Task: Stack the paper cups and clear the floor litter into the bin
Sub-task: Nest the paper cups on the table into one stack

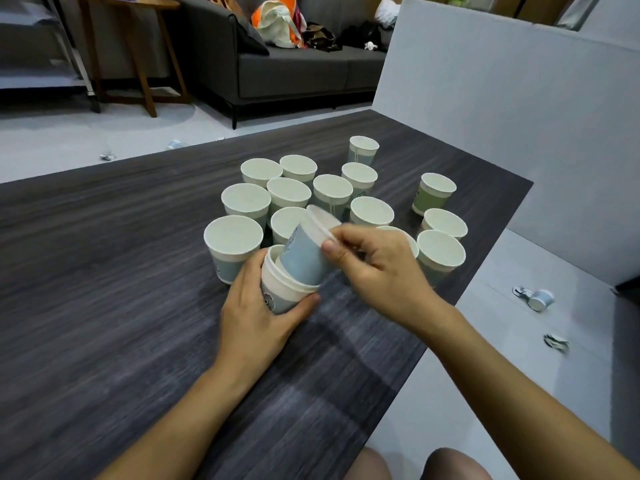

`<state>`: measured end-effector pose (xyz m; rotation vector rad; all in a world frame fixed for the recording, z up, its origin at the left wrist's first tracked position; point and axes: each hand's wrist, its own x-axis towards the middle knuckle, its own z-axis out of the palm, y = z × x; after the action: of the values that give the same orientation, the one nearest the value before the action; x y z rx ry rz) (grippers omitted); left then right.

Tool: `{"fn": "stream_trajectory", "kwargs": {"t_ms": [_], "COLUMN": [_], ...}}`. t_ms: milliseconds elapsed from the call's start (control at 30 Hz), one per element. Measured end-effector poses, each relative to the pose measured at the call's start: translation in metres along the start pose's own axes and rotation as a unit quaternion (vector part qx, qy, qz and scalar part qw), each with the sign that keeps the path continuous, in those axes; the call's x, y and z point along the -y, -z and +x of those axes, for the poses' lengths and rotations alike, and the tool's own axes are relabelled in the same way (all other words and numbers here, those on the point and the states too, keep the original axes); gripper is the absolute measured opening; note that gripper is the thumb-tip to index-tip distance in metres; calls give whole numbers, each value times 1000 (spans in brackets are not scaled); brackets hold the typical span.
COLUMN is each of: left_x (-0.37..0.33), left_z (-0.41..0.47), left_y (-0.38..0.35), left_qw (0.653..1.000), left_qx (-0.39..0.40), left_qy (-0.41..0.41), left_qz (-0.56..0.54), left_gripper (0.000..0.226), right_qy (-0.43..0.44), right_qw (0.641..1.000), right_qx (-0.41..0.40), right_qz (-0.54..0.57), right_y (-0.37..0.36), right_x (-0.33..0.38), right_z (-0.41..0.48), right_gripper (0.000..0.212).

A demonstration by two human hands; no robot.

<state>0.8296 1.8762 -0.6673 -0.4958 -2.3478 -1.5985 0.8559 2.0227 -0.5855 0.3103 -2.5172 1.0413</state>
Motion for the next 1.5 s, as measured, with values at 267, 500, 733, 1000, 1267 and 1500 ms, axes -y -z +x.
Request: {"fn": "stream_trajectory", "kwargs": {"t_ms": [267,500,733,1000,1267,1500], "left_x": [-2,-8,2,7,9,10], "left_z": [-4,-9,-18,-10,-10,-9], "left_y": [4,17,38,37,35,37], "left_qw": [999,999,1000,998,998,997], "left_qx": [-40,-46,-30,-33,-27,-47], "left_qy": [-15,2,-8,32,44,52], "left_qz": [-19,-14,-3,-46,-41,-35], "left_gripper": [72,77,66,67,74,63], "right_qy": [-57,-55,-68,-27,-48,22], "right_qw": [983,986,982,976,985,997], "right_qx": [154,-5,57,-21,-155,-73], "right_qz": [85,160,-169,-213,52,23], "right_y": [-38,-23,-38,-37,-14,-33], "right_x": [0,-2,-22,-19,21,29], "right_z": [-16,7,38,31,10,-5], "right_gripper": [37,23,34,20,12,19]}}
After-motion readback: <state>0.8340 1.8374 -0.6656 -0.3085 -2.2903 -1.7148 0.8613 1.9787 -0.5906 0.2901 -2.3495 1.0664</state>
